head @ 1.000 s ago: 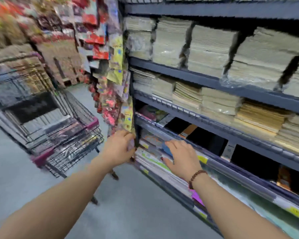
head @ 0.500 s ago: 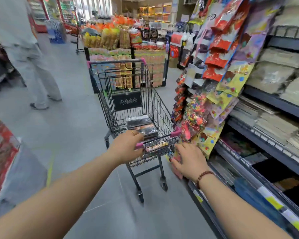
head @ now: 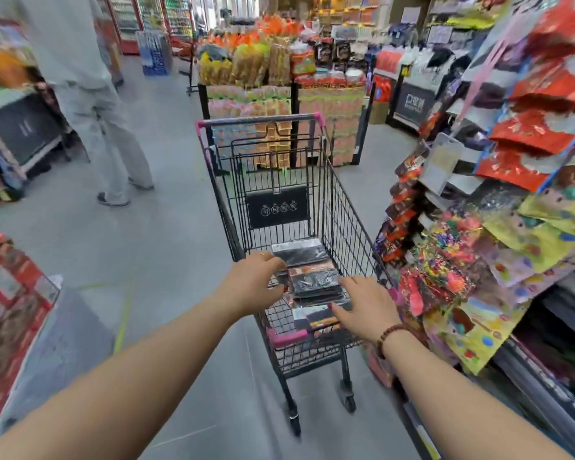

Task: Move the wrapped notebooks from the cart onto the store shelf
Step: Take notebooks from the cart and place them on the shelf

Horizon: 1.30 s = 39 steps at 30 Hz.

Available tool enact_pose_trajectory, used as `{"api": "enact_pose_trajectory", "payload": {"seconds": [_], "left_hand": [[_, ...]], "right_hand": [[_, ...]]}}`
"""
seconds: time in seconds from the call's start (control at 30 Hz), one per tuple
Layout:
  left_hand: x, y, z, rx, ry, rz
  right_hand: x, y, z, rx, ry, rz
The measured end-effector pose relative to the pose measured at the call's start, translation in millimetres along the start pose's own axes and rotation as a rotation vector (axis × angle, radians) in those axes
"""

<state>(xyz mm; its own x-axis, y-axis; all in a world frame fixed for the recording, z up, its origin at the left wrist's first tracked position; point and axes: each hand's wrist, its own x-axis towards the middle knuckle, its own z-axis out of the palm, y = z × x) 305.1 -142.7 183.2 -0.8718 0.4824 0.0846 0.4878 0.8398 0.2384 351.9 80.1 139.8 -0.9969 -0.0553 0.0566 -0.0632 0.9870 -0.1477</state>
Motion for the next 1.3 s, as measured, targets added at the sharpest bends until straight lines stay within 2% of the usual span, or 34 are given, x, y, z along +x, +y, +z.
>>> {"api": "enact_pose_trajectory", "payload": {"seconds": [0.17,0.47,0.83,1.07,1.3], "left_hand": [[40,-28,15,0.0,-0.025,-0.001],[115,-99,25,-0.028,-0.084,0.135],[210,-204,24,0.012,-0.215,0.421],[263,-196,57,-0.043,-0.32,0.515],[315,-164,101,-0.014,-0.456,0.564]], "right_hand": [[59,7,13,-0.036,-0.066,-0.03],[135,-16,44,-0.018,-0.108,0.034],[201,-66,74,-0.013,-0.13,0.336],[201,-50,96,0.011,-0.195,0.546],[211,7,117,0.092,-0.19,0.711]]}}
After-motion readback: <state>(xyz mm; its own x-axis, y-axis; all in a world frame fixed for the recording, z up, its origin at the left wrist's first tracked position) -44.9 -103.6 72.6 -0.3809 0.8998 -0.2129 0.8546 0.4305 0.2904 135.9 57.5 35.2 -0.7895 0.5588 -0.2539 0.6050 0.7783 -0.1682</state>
